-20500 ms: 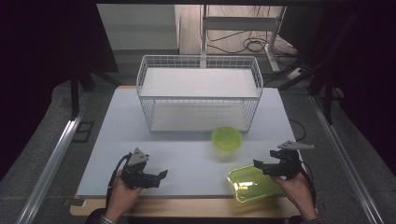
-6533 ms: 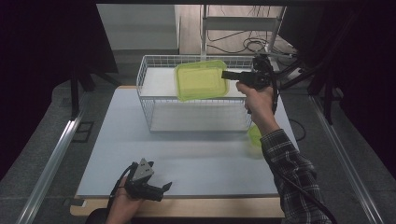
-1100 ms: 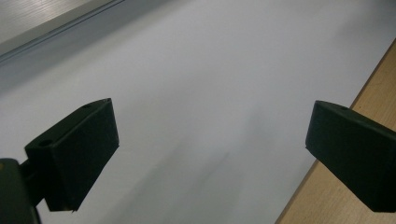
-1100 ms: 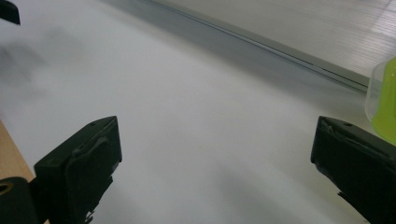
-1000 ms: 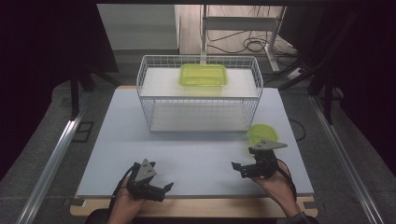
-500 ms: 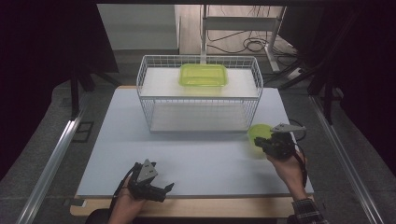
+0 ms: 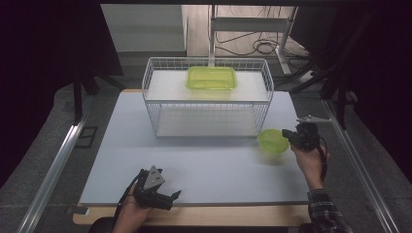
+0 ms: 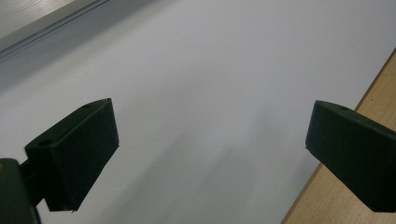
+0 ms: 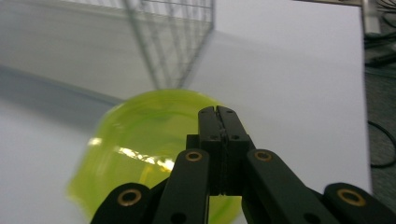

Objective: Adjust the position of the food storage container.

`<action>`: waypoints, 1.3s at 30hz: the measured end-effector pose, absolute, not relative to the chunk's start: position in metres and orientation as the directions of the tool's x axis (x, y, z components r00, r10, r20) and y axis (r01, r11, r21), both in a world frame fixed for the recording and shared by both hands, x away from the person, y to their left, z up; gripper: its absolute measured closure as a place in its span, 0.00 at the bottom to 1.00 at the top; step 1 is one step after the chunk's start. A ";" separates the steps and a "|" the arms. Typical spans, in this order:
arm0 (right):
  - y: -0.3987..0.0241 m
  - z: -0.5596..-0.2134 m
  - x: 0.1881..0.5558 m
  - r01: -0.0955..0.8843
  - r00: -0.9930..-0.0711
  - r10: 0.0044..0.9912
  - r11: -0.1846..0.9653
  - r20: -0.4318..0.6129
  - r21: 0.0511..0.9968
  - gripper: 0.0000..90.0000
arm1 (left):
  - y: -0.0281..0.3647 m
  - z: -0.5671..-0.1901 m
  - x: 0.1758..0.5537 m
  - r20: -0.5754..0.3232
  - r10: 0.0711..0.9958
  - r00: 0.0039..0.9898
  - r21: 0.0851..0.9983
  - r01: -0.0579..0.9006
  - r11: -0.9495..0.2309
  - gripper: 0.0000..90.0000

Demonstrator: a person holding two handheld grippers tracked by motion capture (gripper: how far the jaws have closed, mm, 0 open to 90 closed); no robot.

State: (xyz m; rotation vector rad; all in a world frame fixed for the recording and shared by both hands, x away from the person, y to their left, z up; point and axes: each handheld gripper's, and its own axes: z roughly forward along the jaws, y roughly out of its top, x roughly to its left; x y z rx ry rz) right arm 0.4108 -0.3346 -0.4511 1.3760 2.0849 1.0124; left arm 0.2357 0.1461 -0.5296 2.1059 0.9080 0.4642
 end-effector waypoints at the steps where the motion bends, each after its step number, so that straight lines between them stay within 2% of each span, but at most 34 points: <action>1: -0.340 -0.455 0.416 0.594 -0.392 0.919 0.231 0.027 0.771 0.99 | 0.146 -0.530 0.236 0.025 0.735 0.678 0.776 0.450 -0.441 0.03; 8: -0.348 -0.463 0.428 0.599 -0.383 0.923 0.257 -0.010 0.759 0.99 | 0.145 -0.530 0.236 0.027 0.733 0.680 0.773 0.451 -0.446 0.03; 18: -0.345 -0.472 0.436 0.614 -0.399 0.917 0.271 -0.005 0.741 0.99 | 0.145 -0.531 0.236 0.028 0.732 0.681 0.772 0.451 -0.449 0.03; 39: -0.310 -0.474 0.404 0.624 -0.488 0.871 0.309 0.050 0.718 0.98 | 0.144 -0.531 0.235 0.038 0.722 0.691 0.765 0.444 -0.466 0.03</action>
